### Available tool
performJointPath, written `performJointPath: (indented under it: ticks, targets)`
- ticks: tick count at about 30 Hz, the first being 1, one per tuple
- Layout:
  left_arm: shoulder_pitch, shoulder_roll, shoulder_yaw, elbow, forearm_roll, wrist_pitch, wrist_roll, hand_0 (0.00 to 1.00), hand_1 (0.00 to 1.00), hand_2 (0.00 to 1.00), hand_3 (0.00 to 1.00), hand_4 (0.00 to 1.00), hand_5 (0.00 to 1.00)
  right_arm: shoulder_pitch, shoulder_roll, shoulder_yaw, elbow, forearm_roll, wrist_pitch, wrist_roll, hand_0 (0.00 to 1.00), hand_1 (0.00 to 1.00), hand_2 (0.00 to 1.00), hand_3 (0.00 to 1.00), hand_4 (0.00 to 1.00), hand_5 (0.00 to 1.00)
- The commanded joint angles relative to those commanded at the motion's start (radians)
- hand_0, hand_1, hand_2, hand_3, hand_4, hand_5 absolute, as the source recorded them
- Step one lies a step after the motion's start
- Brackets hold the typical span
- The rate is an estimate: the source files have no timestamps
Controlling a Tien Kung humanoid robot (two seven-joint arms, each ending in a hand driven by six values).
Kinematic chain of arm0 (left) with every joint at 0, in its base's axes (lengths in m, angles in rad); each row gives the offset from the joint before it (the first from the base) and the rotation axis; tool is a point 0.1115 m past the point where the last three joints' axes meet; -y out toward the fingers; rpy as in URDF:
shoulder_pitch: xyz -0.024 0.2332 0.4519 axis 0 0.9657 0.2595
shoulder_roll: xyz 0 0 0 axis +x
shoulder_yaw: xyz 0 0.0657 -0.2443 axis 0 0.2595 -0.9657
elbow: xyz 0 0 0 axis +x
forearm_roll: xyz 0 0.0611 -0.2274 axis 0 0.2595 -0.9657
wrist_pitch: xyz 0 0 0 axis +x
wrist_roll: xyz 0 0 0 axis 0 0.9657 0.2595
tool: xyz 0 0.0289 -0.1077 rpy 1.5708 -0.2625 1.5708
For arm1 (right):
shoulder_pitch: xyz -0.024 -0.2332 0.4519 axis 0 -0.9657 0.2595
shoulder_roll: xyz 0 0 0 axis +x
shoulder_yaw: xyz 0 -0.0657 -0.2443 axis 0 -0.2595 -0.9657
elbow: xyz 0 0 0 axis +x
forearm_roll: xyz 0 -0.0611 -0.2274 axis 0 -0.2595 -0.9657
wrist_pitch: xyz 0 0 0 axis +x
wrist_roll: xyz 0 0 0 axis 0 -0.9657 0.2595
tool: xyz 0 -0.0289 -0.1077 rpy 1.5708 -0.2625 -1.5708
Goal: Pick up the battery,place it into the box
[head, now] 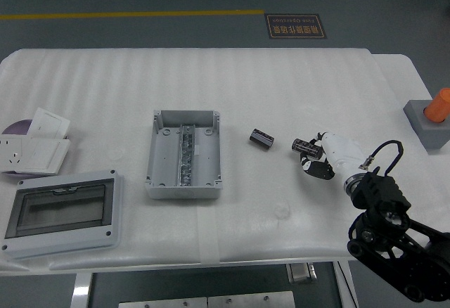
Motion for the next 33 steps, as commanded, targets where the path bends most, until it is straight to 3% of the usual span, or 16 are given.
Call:
performJointPath:
  ticks: [14, 24, 25, 30, 31, 33]
  targets:
    - [-0.001, 0.003, -0.017, 0.0, 0.02, 0.0, 0.006, 0.58, 0.634, 0.542, 0.553, 0.652, 0.276, 0.196, 0.08, -0.228, 0.049, 0.217, -0.165, 0.146, 0.292, 0.402, 0.372, 0.614, 0.555, 0.376]
    - [0.001, 0.004, -0.023, 0.0, 0.028, -0.002, 0.013, 0.58, 0.635, 0.542, 0.554, 0.654, 0.275, 0.326, 0.143, -0.379, -0.026, 0.257, -0.088, 0.221, 0.291, 0.404, 0.374, 0.621, 0.562, 0.382]
    - [0.001, 0.004, -0.022, 0.0, 0.027, -0.002, 0.014, 0.58, 0.635, 0.543, 0.554, 0.656, 0.275, 0.33, 0.145, -0.385, -0.029, 0.257, -0.083, 0.224, 0.498, 0.622, 0.645, 0.683, 0.591, 0.39]
    - [0.002, 0.005, -0.022, 0.0, 0.029, -0.004, 0.015, 0.58, 0.635, 0.543, 0.554, 0.656, 0.275, 0.344, 0.151, -0.401, -0.035, 0.253, -0.057, 0.234, 0.498, 0.622, 0.645, 0.683, 0.591, 0.39]
    - [0.003, 0.005, -0.022, 0.0, 0.03, -0.004, 0.016, 0.58, 0.635, 0.539, 0.553, 0.66, 0.275, 0.345, 0.151, -0.401, -0.036, 0.253, -0.054, 0.235, 0.839, 0.846, 0.832, 0.884, 0.686, 0.438]
    - [0.002, 0.005, -0.024, 0.0, 0.033, -0.005, 0.016, 0.58, 0.635, 0.539, 0.553, 0.66, 0.275, 0.346, 0.152, -0.401, -0.04, 0.256, -0.05, 0.241, 0.839, 0.846, 0.832, 0.884, 0.686, 0.438]
